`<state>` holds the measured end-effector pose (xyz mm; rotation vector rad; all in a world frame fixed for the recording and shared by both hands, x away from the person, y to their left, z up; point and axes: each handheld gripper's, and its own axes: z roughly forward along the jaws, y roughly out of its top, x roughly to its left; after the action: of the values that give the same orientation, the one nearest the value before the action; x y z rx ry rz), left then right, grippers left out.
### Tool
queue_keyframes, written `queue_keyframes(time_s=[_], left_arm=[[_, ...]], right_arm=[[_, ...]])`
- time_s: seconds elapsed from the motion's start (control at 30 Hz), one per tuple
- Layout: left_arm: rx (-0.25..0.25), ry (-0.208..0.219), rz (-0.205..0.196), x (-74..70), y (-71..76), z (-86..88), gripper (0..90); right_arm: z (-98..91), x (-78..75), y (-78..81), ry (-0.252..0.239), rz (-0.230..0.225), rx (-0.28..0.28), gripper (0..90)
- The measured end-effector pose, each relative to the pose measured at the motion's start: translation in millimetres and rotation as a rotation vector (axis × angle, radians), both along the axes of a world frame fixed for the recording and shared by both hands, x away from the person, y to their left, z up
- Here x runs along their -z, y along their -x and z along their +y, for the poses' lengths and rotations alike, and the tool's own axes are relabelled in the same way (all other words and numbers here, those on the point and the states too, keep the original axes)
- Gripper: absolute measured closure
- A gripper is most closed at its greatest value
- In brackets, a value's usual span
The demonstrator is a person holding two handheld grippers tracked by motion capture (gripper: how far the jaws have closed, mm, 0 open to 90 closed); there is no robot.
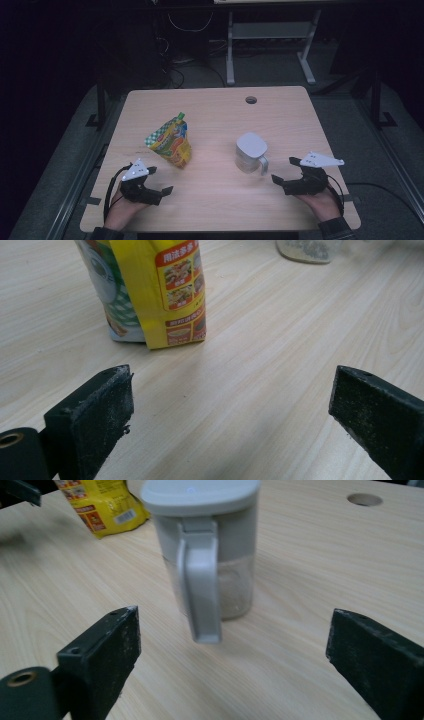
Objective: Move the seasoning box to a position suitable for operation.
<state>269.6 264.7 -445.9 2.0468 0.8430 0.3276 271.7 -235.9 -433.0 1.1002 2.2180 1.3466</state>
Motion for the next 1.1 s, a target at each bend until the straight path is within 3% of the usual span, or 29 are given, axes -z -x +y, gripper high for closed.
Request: queue_keyframes(time_s=[0.13, 0.4, 0.77, 1.1], left_arm=[[0.003, 0.0, -0.007, -1.2, 0.7, -0.2, 3.5], [0.01, -0.005, -0.013, -0.6, 1.5, -0.9, 3.6], [0.01, 0.002, -0.02, -2.7, 1.1, 1.8, 3.5], [0.027, 0.003, -0.011, -1.6, -2.1, -0.5, 3.5]], right_arm=[[9.9, -4.1, 0.3, 0.016, -0.039, -0.008, 13.9], [16.8, -3.3, -11.0, -0.04, -0.012, -0.021, 19.7], [31.1, -9.7, -19.3, -0.04, -0.039, -0.035, 28.0], [29.5, -6.3, -25.0, -0.042, -0.011, -0.023, 37.9]])
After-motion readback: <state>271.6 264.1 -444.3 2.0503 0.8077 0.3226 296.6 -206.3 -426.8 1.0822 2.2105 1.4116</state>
